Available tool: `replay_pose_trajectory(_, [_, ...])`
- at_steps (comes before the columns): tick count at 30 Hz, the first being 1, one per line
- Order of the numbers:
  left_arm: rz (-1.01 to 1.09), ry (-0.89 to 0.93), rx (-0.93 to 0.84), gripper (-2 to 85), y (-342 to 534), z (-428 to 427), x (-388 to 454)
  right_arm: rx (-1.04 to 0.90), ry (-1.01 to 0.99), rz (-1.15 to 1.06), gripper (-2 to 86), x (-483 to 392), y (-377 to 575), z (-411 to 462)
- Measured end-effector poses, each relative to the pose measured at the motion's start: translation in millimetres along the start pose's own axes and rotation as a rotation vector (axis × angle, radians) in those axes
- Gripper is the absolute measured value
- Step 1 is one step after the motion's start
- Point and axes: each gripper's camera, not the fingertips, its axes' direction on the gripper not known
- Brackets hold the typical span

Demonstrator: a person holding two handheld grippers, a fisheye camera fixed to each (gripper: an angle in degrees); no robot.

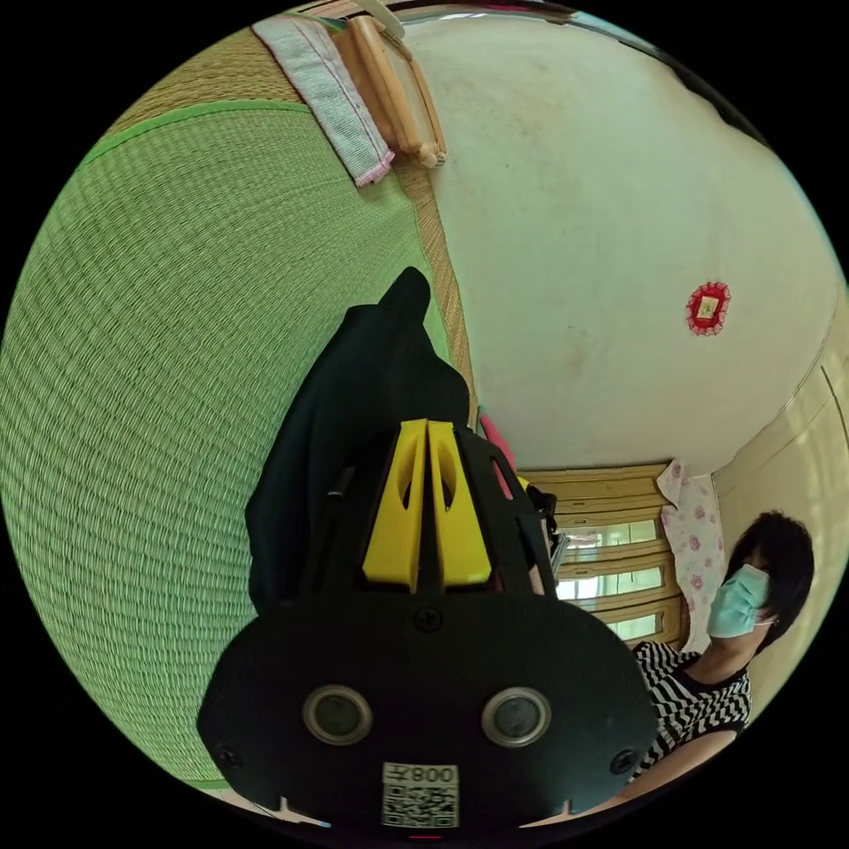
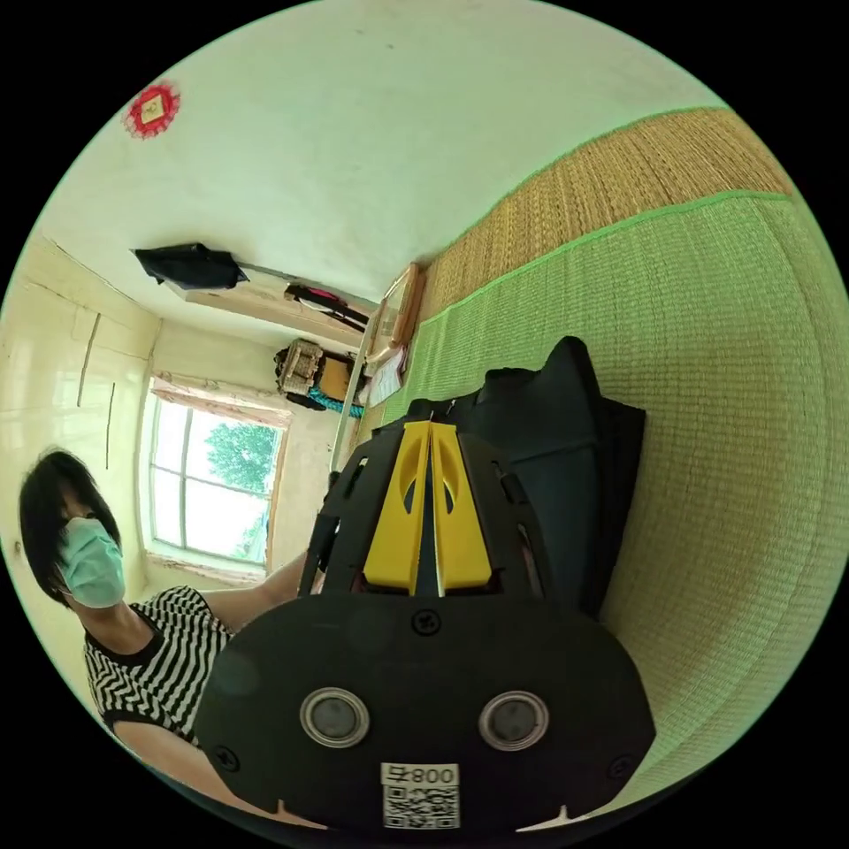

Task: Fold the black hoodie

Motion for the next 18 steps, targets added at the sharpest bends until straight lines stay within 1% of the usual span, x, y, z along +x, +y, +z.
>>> replay_pose_trajectory(3, [0.043, -0.032, -0.002, 0.1, 1, 2, 11, -0.106, 0.084, -0.11, 0.1, -55, -6, 51])
replay_pose_trajectory(5, [0.051, -0.106, -0.023, 0.1, -1, 6, 14, -0.177, 0.19, -0.172, 0.0, -82, -10, 86])
replay_pose_trajectory(7, [0.066, -0.156, -0.039, 0.0, -3, 11, 14, -0.274, 0.394, -0.232, 0.0, -104, -14, 134])
replay_pose_trajectory(9, [0.043, -0.17, -0.046, 0.0, -2, 15, 10, -0.345, 0.506, -0.225, 0.0, -109, -14, 163])
replay_pose_trajectory(10, [0.034, -0.161, -0.043, 0.0, -1, 17, 9, -0.346, 0.534, -0.227, 0.0, -114, -14, 168])
replay_pose_trajectory(12, [0.031, -0.139, -0.022, 0.0, 4, 15, 10, -0.337, 0.526, -0.217, 0.1, -123, -16, 161])
replay_pose_trajectory(14, [0.067, -0.008, 0.006, 0.0, 13, 10, 16, -0.323, 0.5, -0.228, 0.1, -135, -14, 145])
replay_pose_trajectory(15, [0.08, 0.015, 0.01, 0.0, 16, 8, 19, -0.306, 0.474, -0.24, 0.1, -145, -11, 132])
replay_pose_trajectory(16, [0.109, 0.026, 0.014, 0.0, 23, 6, 24, -0.271, 0.459, -0.258, 0.1, -157, -6, 117])
replay_pose_trajectory(18, [0.139, -0.028, -0.004, 0.0, 31, 4, 28, -0.213, 0.456, -0.268, 0.1, -171, 3, 100])
